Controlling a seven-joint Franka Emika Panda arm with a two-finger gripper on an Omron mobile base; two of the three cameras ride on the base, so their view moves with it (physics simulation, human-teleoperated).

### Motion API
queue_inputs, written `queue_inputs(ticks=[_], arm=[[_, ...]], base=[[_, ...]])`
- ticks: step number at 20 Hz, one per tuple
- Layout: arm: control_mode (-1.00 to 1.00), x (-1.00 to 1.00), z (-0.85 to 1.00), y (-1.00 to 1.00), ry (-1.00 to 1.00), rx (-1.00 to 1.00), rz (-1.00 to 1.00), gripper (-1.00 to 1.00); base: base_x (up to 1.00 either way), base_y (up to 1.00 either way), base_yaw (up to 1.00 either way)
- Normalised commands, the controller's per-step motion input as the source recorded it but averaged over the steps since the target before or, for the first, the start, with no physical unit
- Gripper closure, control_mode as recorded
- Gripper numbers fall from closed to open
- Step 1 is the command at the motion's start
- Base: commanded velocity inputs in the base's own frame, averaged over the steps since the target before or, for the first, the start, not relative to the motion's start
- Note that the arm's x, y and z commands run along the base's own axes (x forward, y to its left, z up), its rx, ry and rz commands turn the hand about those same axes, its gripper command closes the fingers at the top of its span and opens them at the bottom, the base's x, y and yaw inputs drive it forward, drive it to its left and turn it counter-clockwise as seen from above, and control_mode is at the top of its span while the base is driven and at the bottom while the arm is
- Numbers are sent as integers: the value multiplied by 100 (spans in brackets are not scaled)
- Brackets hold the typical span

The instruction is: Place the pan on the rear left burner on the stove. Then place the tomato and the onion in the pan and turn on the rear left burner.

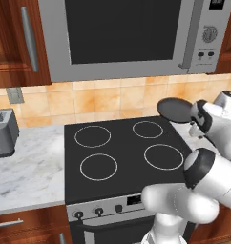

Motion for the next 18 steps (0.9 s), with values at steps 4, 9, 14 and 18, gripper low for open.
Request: queue_inputs(ticks=[4, 9, 14, 18], arm=[[-100, 0, 0, 69, 0, -1, 17, 100], [-100, 3, 0, 60, 0, 0, 17, 100], [-100, 7, 0, 59, 0, 0, 17, 100], [-100, 16, 0, 58, 1, 0, 15, 100]], base=[[0, 0, 0], [0, 0, 0], [0, 0, 0], [0, 0, 0]])
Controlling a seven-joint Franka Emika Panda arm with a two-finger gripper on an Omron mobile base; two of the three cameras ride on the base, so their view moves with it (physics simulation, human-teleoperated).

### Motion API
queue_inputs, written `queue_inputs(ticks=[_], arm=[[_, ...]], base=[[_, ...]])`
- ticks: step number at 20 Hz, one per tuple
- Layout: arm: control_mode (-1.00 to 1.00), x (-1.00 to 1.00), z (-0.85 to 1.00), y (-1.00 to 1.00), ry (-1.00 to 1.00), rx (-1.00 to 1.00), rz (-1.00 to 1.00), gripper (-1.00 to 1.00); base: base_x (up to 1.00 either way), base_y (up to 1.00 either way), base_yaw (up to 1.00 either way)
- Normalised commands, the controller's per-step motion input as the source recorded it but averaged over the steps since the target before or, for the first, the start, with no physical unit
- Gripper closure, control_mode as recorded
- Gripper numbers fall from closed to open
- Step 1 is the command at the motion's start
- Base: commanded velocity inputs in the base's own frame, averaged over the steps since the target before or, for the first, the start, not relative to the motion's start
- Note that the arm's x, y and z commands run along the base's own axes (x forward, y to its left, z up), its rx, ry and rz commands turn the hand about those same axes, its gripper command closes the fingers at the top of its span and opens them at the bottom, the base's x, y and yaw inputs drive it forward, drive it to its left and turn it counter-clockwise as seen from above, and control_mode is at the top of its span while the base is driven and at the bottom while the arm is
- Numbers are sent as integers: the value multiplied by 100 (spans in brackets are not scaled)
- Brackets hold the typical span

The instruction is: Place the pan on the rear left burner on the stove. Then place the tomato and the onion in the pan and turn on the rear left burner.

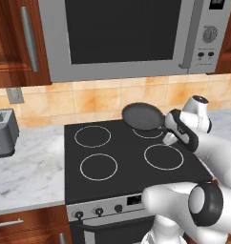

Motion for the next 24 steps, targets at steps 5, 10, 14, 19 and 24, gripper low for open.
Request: queue_inputs(ticks=[5, 10, 14, 19, 24], arm=[[-100, 22, 0, 59, 5, 0, 14, 100], [-100, 24, 0, 59, 5, 0, 14, 100], [-100, 24, 0, 52, 5, 0, 12, 100], [-100, 24, 0, 53, 1, -3, 8, 100], [-100, 25, -9, 45, 0, -5, 4, 100]], base=[[0, 0, 0], [0, 0, 0], [0, 0, 0], [0, 0, 0], [0, 0, 0]])
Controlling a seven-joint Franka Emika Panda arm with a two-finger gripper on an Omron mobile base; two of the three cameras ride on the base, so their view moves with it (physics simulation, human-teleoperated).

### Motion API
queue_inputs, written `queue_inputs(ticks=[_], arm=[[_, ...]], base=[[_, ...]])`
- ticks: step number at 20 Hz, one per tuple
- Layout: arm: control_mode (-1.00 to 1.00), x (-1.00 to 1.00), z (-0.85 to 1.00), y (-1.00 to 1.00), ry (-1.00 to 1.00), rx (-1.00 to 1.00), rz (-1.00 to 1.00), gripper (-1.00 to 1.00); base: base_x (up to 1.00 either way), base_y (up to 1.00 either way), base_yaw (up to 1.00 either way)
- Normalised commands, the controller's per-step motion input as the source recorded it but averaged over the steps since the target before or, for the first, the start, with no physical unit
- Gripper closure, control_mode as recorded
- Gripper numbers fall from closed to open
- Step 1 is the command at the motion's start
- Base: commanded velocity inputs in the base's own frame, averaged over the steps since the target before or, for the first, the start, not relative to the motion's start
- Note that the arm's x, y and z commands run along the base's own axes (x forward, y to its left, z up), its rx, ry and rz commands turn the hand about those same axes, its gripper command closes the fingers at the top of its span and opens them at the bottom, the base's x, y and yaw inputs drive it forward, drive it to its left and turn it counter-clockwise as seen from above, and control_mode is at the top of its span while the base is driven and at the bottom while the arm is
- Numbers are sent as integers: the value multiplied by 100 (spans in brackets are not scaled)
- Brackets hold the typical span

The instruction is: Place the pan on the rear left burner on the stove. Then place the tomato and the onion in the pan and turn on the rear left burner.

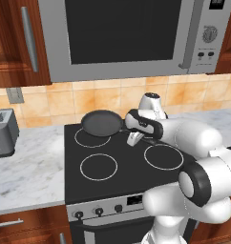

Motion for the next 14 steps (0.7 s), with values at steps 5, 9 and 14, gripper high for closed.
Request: queue_inputs(ticks=[5, 9, 14], arm=[[-100, 33, -24, 25, 2, -5, 1, 100], [-100, 42, -28, 18, 5, -3, 0, 100], [-100, 45, -27, 13, 5, -1, 0, 100]], base=[[0, 0, 0], [0, 0, 0], [0, 0, 0]])
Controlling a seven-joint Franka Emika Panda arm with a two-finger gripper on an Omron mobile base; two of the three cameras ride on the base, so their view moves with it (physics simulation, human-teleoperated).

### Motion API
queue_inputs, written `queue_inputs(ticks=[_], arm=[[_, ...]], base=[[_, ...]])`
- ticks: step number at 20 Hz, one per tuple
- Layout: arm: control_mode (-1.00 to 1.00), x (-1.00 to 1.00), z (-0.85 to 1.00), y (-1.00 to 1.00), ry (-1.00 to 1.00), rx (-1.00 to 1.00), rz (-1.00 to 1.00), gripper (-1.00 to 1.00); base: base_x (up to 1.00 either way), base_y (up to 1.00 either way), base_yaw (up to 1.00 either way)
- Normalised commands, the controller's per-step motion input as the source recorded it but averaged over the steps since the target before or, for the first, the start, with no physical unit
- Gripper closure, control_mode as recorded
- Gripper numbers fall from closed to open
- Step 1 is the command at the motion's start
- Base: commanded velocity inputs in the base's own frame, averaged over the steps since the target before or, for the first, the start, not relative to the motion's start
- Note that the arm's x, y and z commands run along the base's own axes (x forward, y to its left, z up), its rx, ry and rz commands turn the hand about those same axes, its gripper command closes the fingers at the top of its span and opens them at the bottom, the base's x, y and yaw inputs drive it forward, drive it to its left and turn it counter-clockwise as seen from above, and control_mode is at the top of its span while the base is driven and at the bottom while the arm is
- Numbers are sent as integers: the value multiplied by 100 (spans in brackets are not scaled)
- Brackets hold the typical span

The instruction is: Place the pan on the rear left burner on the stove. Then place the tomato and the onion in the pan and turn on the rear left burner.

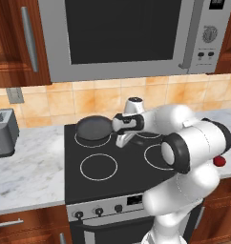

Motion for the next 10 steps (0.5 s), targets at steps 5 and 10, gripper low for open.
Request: queue_inputs(ticks=[5, 10], arm=[[-100, 42, -26, 7, 5, -1, 0, 100], [-100, 39, -30, 3, 6, -2, 0, 100]], base=[[0, 0, 0], [0, 0, 0]])
